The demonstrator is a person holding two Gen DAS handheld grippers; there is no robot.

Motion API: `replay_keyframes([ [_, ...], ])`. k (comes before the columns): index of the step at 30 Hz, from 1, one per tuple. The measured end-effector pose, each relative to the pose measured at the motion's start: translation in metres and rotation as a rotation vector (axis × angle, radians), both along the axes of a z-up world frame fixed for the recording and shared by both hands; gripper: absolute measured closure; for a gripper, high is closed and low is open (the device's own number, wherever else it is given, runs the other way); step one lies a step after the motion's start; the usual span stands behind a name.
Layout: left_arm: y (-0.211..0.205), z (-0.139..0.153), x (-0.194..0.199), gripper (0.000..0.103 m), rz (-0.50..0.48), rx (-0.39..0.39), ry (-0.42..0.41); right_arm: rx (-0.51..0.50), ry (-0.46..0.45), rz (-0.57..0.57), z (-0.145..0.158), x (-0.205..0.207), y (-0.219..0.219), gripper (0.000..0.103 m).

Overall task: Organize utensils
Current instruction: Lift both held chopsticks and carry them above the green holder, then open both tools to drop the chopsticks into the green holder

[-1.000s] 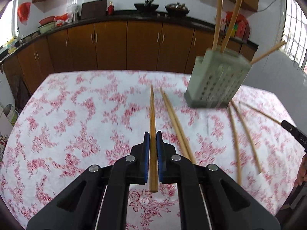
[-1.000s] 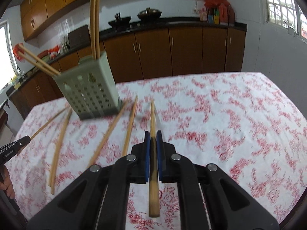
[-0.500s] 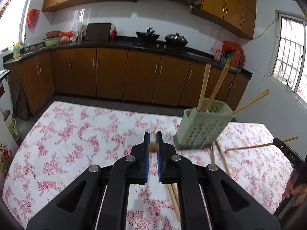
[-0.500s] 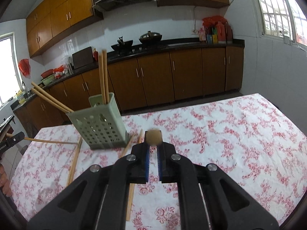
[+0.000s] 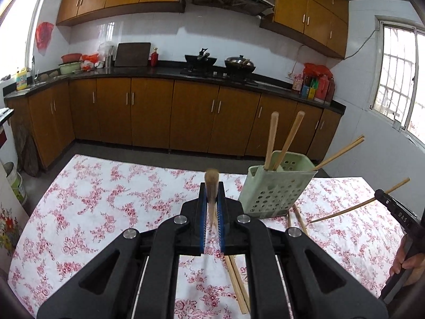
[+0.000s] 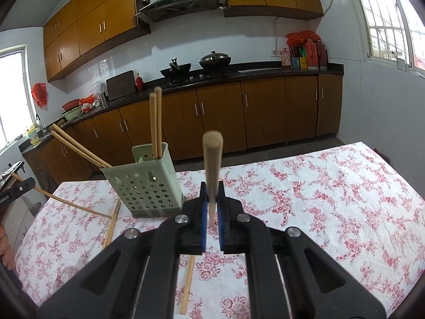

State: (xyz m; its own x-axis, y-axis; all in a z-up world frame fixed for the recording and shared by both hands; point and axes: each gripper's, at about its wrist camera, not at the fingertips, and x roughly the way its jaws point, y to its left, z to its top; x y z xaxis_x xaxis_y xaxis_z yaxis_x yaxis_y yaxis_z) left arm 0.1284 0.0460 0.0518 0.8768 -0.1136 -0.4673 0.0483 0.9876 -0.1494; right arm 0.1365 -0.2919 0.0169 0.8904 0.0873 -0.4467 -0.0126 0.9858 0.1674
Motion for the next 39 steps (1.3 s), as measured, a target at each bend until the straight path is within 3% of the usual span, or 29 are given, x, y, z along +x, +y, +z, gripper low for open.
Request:
replay_keyframes([
  [9,-0.012,0.037,-0.018,0.096,-0.048,-0.003,-0.088,0.053,-0.057,0.091,0.049,-0.011,0.011,0.095],
  [16,-0.033,0.071,-0.022,0.096,-0.098,-0.053,-0.175,0.118,-0.106,0.180,0.090,-0.013,0.017,0.095],
  [23,-0.066,0.108,-0.001,0.096,-0.085,-0.079,-0.308,0.070,-0.141,0.197,0.120,0.007,0.030,0.095],
  [31,-0.080,0.122,0.034,0.096,0.017,-0.090,-0.393,0.043,-0.084,0.200,0.117,0.050,0.038,0.095],
  [39,-0.083,0.095,0.065,0.096,0.082,-0.063,-0.366,0.033,-0.008,0.204,0.096,0.084,0.048,0.095],
])
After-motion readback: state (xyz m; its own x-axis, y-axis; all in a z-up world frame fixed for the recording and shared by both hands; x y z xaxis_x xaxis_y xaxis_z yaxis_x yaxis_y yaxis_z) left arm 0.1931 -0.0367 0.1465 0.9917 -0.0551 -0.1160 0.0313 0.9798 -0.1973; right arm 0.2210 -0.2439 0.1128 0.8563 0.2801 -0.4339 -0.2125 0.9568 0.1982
